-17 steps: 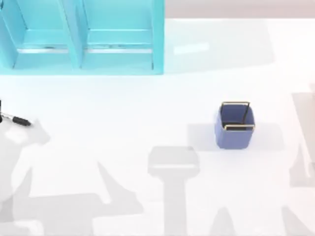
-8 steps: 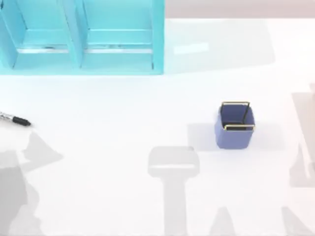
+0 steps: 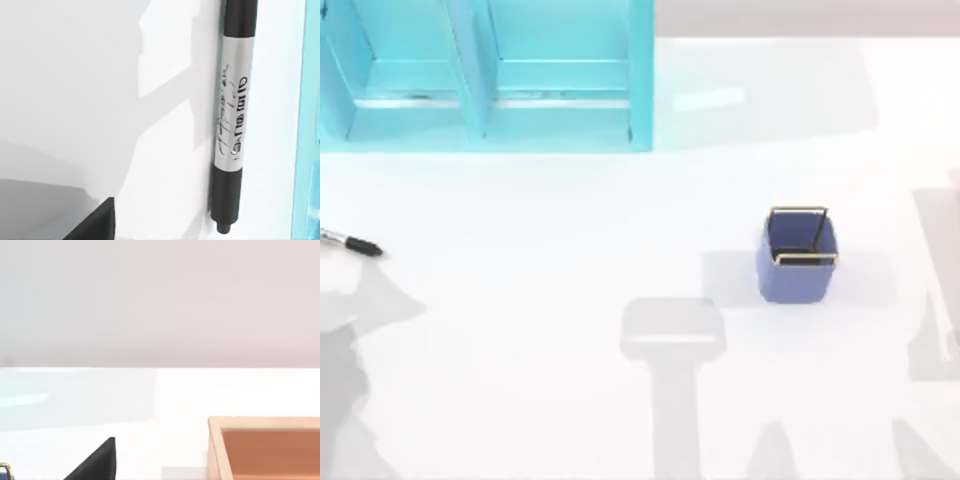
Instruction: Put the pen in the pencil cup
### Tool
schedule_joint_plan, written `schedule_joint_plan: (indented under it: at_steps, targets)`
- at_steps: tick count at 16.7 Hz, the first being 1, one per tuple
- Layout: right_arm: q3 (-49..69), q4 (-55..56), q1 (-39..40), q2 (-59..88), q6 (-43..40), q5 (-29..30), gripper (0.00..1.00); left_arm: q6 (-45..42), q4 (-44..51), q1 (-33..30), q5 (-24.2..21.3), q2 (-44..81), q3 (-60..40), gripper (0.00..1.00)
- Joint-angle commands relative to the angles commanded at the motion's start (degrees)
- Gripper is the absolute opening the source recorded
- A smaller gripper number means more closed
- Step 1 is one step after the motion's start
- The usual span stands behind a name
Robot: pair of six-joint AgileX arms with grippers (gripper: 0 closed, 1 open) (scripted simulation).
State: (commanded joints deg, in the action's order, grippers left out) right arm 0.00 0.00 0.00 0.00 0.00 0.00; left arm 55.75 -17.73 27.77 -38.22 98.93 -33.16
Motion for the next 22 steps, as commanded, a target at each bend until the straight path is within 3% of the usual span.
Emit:
schedule_joint_plan:
  at_steps: [4, 10, 16, 22]
  targets:
    - [0.0, 0.0, 0.0, 0.0, 0.0, 0.0, 1.0, 2.3, -3.6, -2.1, 1.4, 4.3, -2.6, 1.0]
    - [0.0, 0.0, 0.0, 0.0, 0.0, 0.0, 1.0, 8.3, -14.9, -9.5, 6.4, 20.7, -10.4, 1.0]
    - [0.0, 0.0, 0.0, 0.0, 0.0, 0.0, 1.0, 9.3, -16.6, -10.8, 7.3, 22.7, -11.5, 1.0]
    - [0.0, 0.0, 0.0, 0.0, 0.0, 0.0, 1.0, 9.3, -16.6, -10.8, 7.3, 22.7, -11.5, 0.55]
